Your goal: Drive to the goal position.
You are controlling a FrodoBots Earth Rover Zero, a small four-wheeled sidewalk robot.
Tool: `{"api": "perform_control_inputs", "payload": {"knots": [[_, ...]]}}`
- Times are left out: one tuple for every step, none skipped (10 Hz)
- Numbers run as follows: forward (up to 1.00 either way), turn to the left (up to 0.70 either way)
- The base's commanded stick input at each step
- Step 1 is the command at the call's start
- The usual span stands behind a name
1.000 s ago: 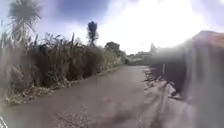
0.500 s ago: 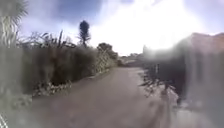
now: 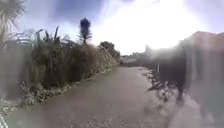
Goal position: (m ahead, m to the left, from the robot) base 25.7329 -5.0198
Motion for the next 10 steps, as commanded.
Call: {"api": "perform_control_inputs", "payload": {"knots": [[0.85,-0.32],[0.85,-0.32],[0.85,-0.32],[0.85,-0.32],[0.85,-0.32],[0.85,-0.32],[0.85,-0.32],[0.85,-0.33],[0.85,-0.33],[0.85,-0.33]]}}
